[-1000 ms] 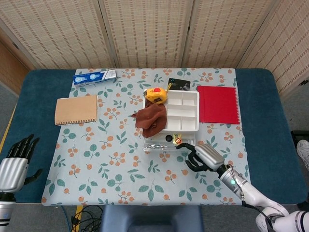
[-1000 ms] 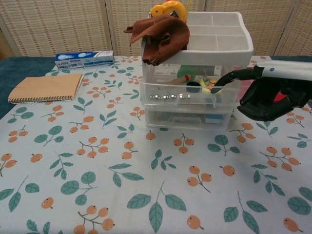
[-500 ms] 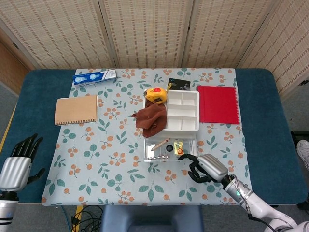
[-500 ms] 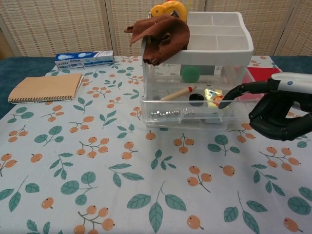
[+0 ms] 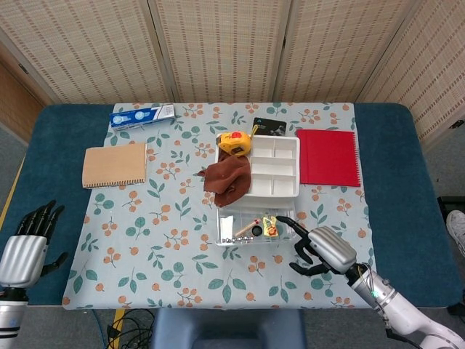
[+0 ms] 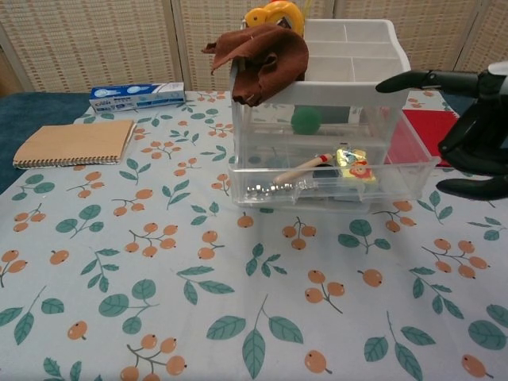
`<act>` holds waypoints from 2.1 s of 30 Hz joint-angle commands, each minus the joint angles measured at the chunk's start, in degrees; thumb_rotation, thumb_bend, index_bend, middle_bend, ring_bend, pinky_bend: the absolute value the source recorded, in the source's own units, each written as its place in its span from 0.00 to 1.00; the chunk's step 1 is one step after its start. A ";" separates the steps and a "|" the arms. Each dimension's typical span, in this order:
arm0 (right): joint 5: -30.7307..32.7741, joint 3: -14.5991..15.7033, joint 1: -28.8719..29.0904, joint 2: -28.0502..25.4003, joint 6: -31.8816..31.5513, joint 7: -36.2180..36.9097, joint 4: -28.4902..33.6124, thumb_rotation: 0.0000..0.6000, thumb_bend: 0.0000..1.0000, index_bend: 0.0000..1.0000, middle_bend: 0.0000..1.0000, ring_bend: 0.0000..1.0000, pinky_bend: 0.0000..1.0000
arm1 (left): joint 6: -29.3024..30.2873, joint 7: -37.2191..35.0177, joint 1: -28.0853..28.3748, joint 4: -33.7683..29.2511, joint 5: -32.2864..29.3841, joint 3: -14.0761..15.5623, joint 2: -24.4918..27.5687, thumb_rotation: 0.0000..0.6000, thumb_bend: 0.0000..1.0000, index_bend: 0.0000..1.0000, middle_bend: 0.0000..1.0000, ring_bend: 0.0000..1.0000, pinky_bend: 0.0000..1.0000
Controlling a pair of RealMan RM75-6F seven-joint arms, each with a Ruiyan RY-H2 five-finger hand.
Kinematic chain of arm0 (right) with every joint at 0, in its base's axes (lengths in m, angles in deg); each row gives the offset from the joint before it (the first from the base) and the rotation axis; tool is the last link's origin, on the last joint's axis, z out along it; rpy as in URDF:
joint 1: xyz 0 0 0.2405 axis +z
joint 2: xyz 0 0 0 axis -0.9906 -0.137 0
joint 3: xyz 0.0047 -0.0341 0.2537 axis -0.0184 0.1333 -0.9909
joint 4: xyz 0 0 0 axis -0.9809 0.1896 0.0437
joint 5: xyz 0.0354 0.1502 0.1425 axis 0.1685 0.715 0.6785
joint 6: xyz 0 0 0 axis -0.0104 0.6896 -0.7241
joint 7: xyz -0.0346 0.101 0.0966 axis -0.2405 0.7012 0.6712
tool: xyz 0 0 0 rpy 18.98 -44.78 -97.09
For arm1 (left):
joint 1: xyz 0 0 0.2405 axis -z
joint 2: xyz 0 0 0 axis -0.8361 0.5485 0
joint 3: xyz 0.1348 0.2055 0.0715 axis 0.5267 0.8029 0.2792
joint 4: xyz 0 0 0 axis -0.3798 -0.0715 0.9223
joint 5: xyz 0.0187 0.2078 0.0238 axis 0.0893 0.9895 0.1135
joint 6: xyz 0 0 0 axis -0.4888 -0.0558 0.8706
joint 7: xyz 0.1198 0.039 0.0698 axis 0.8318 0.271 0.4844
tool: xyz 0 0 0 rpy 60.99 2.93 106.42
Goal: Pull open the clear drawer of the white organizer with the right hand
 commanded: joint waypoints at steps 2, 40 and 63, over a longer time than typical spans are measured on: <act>0.64 -3.03 2.32 -2.33 0.73 -1.81 1.78 1.00 0.33 0.13 0.85 0.97 1.00 | 0.26 -0.11 -0.27 -0.01 0.03 0.11 0.15 1.00 0.20 0.07 0.04 0.07 0.12; 28.42 -11.59 28.11 10.46 22.06 -48.84 -3.93 1.00 0.20 0.45 0.90 1.00 1.00 | 0.71 -1.43 -0.89 0.98 -0.37 0.09 0.07 1.00 0.20 0.07 0.04 0.07 0.12; 31.20 -8.20 31.00 14.55 19.44 -59.82 -5.68 1.00 0.20 0.44 0.90 1.00 1.00 | 0.52 -2.35 -0.95 2.13 -0.55 0.10 -0.38 1.00 0.20 0.07 0.04 0.07 0.11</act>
